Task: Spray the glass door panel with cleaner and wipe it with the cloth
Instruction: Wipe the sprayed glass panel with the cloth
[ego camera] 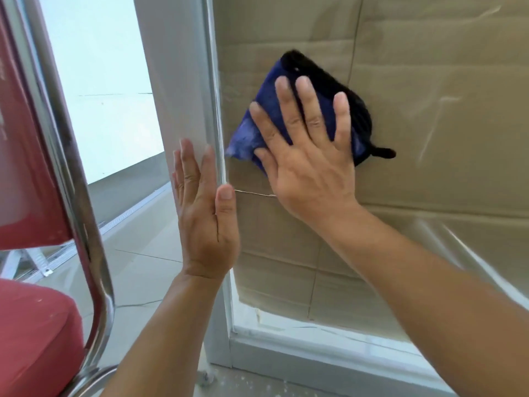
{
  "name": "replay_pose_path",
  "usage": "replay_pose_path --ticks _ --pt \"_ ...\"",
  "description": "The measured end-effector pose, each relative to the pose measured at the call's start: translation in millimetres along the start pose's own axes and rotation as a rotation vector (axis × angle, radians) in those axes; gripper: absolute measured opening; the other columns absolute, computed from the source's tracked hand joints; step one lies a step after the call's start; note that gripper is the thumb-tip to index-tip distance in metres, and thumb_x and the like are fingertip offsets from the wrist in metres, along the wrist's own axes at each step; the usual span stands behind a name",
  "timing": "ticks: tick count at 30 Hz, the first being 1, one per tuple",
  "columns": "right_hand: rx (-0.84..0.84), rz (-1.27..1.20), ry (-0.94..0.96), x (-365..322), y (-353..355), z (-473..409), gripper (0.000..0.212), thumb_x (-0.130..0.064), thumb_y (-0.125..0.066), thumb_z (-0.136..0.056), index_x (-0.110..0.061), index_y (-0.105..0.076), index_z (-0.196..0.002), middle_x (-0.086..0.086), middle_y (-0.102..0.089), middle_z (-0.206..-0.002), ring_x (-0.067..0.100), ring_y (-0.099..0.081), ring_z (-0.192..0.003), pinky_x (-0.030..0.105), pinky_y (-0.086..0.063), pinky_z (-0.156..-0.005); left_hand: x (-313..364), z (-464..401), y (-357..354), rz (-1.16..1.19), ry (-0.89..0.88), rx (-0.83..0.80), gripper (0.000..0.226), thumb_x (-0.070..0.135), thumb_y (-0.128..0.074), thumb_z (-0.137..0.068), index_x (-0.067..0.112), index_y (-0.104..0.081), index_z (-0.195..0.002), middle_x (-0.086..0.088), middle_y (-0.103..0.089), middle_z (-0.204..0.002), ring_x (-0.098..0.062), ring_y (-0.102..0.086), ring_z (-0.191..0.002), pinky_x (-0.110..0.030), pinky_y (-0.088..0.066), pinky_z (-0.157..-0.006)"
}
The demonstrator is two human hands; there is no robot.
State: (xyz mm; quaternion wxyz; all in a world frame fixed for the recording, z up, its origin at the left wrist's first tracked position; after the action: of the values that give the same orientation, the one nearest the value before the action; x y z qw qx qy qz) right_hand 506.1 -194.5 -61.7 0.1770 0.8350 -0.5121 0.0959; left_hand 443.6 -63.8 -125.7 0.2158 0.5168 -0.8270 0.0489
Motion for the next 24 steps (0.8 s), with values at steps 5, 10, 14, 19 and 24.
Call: replay_pose_path --ticks 5,10,14,19,24 --pt "0.016 0.118 -0.412 72.2 22.8 23.5 0.057 -0.049 -0.031 -0.109 -0.026 -0.025 -0.161 0.017 -0.020 -0.166 0.038 -0.019 -0.154 0.063 -0.009 -0.120 10.1 -12.1 -2.0 0.058 0.085 -0.096 0.060 0.045 -0.021 -0.103 0.015 -0.026 -0.154 0.000 -0.010 -0.165 -0.014 0.001 -0.153 -0.026 -0.002 -0.123" --pt "-0.098 0.060 -0.083 22.7 -1.4 94.1 0.059 -0.049 -0.050 -0.103 -0.025 -0.038 -0.157 0.012 -0.021 -0.165 0.033 -0.020 -0.154 0.061 -0.006 -0.123 15.7 -14.3 -1.1 0.067 0.166 -0.110 0.065 0.056 -0.017 -0.099 0.023 -0.024 -0.155 0.013 -0.004 -0.162 -0.005 0.004 -0.152 -0.015 0.000 -0.119" --pt "-0.103 0.002 0.142 -1.2 -3.9 76.5 0.056 -0.050 -0.049 -0.104 -0.029 -0.042 -0.154 0.005 -0.030 -0.164 0.027 -0.026 -0.153 0.058 -0.011 -0.124 29.3 -14.8 -7.2 0.073 0.204 -0.095 0.067 0.056 -0.019 -0.098 0.022 -0.028 -0.155 0.003 -0.007 -0.165 -0.014 0.007 -0.153 -0.017 0.003 -0.119" --pt "0.001 0.024 -0.036 52.9 18.8 1.3 0.057 -0.054 -0.040 -0.106 -0.029 -0.037 -0.157 0.010 -0.030 -0.164 0.031 -0.024 -0.153 0.060 -0.011 -0.123 40.4 -16.8 -9.1 0.048 0.239 -0.048 0.061 0.046 -0.046 -0.097 0.023 -0.034 -0.152 -0.002 -0.016 -0.165 -0.019 -0.001 -0.153 -0.037 -0.009 -0.124" --pt "0.068 0.140 -0.255 144.3 51.5 -6.7 0.059 -0.055 -0.036 -0.106 -0.027 -0.036 -0.158 0.015 -0.030 -0.164 0.036 -0.025 -0.153 0.064 -0.014 -0.121 56.4 -15.0 -14.6 0.013 0.168 -0.054 0.058 0.029 -0.060 -0.089 0.018 -0.046 -0.144 -0.005 -0.026 -0.161 -0.020 -0.015 -0.152 -0.049 -0.025 -0.120"
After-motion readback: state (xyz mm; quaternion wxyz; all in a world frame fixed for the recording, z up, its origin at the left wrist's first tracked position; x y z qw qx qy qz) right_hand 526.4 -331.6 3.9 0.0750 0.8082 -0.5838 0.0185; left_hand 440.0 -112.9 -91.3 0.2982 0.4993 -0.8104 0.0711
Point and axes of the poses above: each hand's wrist, its own z-axis away from the middle knuckle, its own y-axis out of the back of the hand, x = y × z, the point moved 8 cm from there along -z, towards the middle knuckle
